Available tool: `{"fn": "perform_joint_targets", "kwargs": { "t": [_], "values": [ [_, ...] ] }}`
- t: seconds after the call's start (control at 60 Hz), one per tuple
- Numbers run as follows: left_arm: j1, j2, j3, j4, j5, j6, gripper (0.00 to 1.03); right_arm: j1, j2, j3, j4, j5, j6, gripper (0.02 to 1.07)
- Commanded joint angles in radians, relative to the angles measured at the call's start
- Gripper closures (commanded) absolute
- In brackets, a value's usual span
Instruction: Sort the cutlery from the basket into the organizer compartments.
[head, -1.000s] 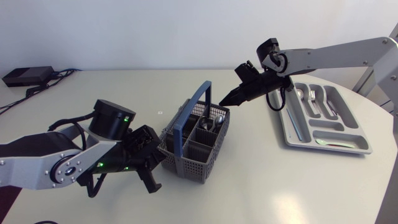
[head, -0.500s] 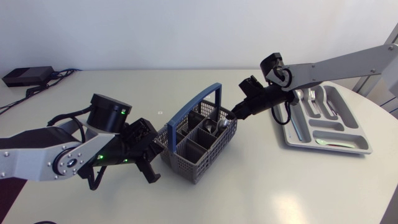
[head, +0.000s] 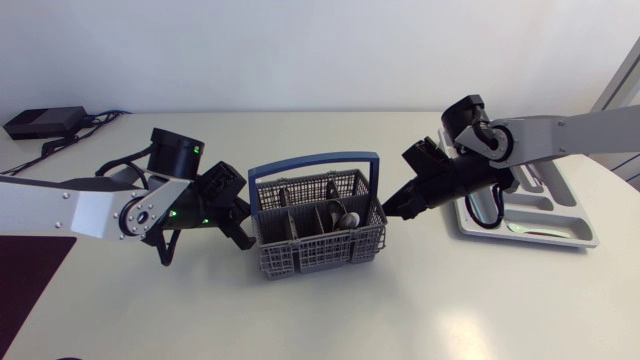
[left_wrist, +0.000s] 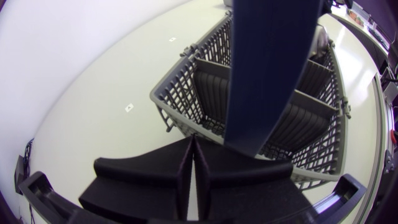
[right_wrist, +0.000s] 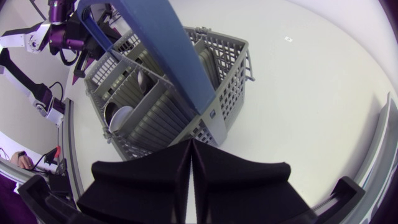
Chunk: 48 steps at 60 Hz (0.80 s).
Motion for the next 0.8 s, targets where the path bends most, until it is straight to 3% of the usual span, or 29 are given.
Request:
{"fn": "perform_joint_targets", "kwargs": {
  "t": [0.0,0.317,0.45,0.533,0.65,0.783],
  "values": [
    [0.016,0.031,0.053,0.029,0.025,0.026,1.0,0.017,-0.041,-0.047,-0.001,-0.012,-0.013,1.01],
    [0.105,0.02,0.05,0.024,0.082,0.048,1.0,0.006,-0.161,-0.095,0.01,0.073,0.048,1.0],
    [0.154,-0.128,-0.019,-0.037,0.154,0.049,0.95,0.003,-0.296,-0.144,-0.001,0.082,0.071,0.83],
    [0.152,-0.231,-0.061,-0.075,0.164,0.057,0.89,0.015,-0.364,-0.165,-0.002,0.093,0.087,0.79],
    [0.126,-0.348,-0.078,-0.161,0.18,0.054,0.89,0.051,-0.422,-0.17,-0.025,0.099,0.105,0.79],
    [0.049,-0.437,-0.079,-0.235,0.181,0.043,0.87,0.097,-0.449,-0.162,-0.036,0.114,0.128,0.76]
  ]
}}
